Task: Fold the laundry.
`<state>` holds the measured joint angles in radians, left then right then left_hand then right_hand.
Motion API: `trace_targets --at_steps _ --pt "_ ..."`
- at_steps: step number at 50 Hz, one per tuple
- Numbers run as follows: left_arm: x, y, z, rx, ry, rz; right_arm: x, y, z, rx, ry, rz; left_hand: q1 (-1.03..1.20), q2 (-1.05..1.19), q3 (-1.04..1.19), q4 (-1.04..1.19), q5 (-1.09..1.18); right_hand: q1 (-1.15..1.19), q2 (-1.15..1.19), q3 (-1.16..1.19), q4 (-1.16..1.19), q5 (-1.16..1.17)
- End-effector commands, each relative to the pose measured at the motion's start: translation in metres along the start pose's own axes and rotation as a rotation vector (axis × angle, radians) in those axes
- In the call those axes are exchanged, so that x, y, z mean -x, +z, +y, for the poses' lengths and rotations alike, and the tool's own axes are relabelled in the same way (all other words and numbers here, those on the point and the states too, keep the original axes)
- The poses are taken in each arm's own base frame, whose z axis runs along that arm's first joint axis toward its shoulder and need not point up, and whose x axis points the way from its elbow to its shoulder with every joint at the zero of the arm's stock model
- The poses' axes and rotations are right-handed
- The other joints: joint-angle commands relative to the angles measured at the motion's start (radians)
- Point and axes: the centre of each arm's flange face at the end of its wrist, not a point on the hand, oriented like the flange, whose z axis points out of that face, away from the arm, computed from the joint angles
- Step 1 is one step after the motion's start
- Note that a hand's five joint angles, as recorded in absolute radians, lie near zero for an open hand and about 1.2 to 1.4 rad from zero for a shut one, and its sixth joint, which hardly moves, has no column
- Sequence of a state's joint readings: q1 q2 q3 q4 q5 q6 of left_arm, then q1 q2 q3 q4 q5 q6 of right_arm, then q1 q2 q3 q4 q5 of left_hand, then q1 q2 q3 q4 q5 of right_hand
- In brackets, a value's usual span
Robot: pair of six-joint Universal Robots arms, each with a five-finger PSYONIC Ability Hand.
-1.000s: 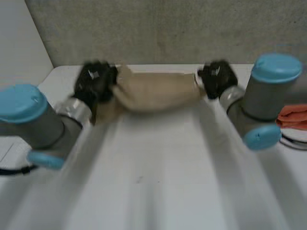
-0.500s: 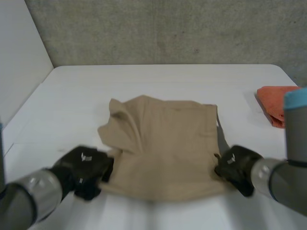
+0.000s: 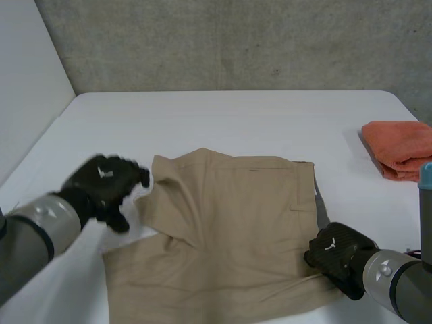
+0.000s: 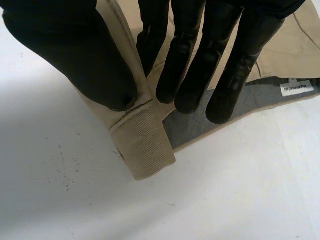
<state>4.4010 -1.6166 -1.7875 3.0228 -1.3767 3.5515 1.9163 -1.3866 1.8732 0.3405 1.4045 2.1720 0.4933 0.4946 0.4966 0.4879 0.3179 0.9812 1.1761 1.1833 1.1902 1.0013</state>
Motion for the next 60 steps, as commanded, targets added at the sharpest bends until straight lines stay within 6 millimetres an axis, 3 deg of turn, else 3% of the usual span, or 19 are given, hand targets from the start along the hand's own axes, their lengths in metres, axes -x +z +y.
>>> trace_targets --at_steps 1,8,23,32,39,54,60 --pt "0.006 0.042 0.013 -0.021 -0.088 0.03 0.004 0.004 0.002 -0.016 -0.009 0.022 0.246 0.244 0.242 0.251 0.246 0.415 0.22 0.213 0.206 0.22" --pt "-0.002 0.079 0.036 0.034 -0.104 0.125 0.007 0.005 0.003 -0.02 -0.015 0.024 0.316 0.315 0.313 0.321 0.317 0.415 0.22 0.213 0.206 0.22" --pt "-0.002 0.118 0.053 0.01 -0.096 0.124 0.012 0.006 0.006 -0.022 -0.018 0.023 0.255 0.253 0.251 0.26 0.255 0.415 0.22 0.213 0.206 0.22" --pt "-0.003 0.125 0.055 0.007 -0.074 0.127 0.014 0.007 0.008 -0.018 -0.016 0.017 0.202 0.201 0.198 0.207 0.203 0.415 0.22 0.213 0.206 0.22" --pt "-0.016 0.122 0.056 0.003 0.001 0.165 0.015 0.009 0.009 -0.013 -0.014 0.012 0.117 0.115 0.113 0.122 0.117 0.415 0.22 0.213 0.206 0.22" --pt "-0.017 0.126 0.057 0.003 0.01 0.167 0.018 0.012 0.011 -0.005 -0.013 0.001 0.163 0.162 0.16 0.169 0.164 0.415 0.22 0.213 0.206 0.22" --pt "-0.016 0.128 0.057 0.0 0.013 0.163 0.019 0.014 0.012 0.001 -0.012 -0.005 0.295 0.294 0.292 0.301 0.296 0.415 0.22 0.213 0.206 0.22"
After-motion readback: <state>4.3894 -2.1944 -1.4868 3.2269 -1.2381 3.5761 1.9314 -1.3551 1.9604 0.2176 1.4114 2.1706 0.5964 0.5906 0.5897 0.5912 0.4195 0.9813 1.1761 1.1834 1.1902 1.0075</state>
